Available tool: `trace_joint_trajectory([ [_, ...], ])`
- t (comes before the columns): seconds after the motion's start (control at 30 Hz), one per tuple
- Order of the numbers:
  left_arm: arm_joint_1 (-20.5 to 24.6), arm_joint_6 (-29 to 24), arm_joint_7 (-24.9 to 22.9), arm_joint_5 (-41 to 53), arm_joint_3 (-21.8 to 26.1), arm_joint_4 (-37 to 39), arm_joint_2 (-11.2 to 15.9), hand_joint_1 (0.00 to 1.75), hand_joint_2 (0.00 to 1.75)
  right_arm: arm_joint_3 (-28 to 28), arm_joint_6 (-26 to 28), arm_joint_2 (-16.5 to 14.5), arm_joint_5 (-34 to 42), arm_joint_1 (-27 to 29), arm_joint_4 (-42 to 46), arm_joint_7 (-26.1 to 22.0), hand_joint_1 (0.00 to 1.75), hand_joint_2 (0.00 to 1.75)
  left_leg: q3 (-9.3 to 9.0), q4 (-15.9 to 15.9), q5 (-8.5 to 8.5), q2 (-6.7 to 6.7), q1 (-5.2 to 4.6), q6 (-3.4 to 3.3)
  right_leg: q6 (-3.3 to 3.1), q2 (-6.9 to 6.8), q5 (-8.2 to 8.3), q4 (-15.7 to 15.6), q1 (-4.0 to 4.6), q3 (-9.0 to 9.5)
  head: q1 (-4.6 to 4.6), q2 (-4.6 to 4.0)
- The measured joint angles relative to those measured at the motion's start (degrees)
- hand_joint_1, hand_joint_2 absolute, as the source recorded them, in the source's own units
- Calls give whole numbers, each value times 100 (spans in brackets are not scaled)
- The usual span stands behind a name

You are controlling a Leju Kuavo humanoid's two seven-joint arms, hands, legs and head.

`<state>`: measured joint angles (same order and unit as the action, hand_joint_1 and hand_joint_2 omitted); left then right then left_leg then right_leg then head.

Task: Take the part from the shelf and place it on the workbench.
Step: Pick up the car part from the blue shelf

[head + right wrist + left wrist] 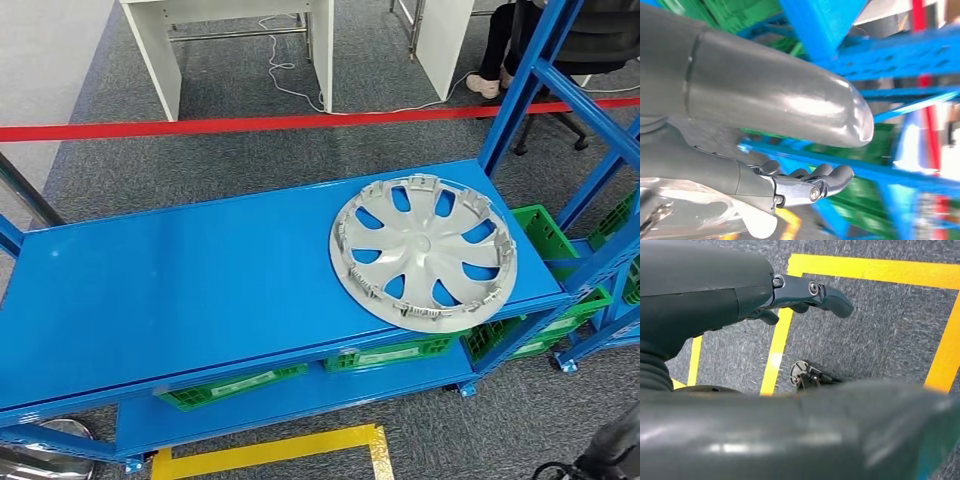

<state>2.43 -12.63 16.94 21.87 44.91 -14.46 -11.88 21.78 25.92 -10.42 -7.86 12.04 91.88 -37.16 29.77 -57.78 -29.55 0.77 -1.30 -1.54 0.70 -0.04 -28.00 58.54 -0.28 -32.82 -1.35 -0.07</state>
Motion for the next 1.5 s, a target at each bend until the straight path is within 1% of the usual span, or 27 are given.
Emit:
trace_joint_trajectory([
  [0.13,28,79,0,141,97,21,7,0,0,-144,51,177,-784,-115,204,73,0,0,0,0,0,0,0,0,0,-1,0,0,0,2,-2,0],
  [0.33,66,182,-3,318,142,57,28,0,0,-406,-82,570,-1699,-415,161,465,0,0,0,-1,1,0,-1,-1,2,-1,1,0,-1,3,-2,0],
  [0.5,88,223,-19,412,143,77,56,0,0,-733,-352,974,-2132,-702,-217,797,0,0,0,-1,1,0,-1,-1,2,-1,1,0,-2,2,-1,0],
  [0.63,105,245,-41,507,143,94,86,0,0,-1131,-623,1340,-2528,-991,-629,995,0,0,-1,-2,1,0,-1,-1,2,-1,2,0,-2,0,-2,0],
  [0.7,109,251,-54,559,143,98,97,0,0,-1326,-749,1467,-2714,-1112,-782,1084,0,0,-7,-3,2,0,-1,-2,2,-2,2,0,-2,-1,-1,0],
  [0.93,118,328,-138,815,112,102,117,0,0,-1877,-990,1843,-3116,-1218,-966,1240,0,0,-9,-3,3,-1,-1,-3,2,-3,2,0,-1,-3,-1,0],
  [1.2,140,379,-134,1137,-21,103,146,0,0,-2479,-1201,2279,-3428,-1223,-967,1214,0,0,-6,-4,3,-1,-2,-4,2,-3,2,0,-2,-3,-1,0],
  [1.33,185,386,-145,1280,-119,109,149,0,0,-2759,-1187,2428,-3656,-1290,-967,1357,0,0,-7,-5,3,-1,-2,-4,4,-3,3,0,-3,-3,-2,0],
  [1.5,195,334,-217,1441,-244,130,148,0,0,-3079,-926,2461,-3959,-1216,-888,1522,0,0,-8,-5,3,-1,-2,-4,4,-4,3,0,-2,-4,0,0],
])
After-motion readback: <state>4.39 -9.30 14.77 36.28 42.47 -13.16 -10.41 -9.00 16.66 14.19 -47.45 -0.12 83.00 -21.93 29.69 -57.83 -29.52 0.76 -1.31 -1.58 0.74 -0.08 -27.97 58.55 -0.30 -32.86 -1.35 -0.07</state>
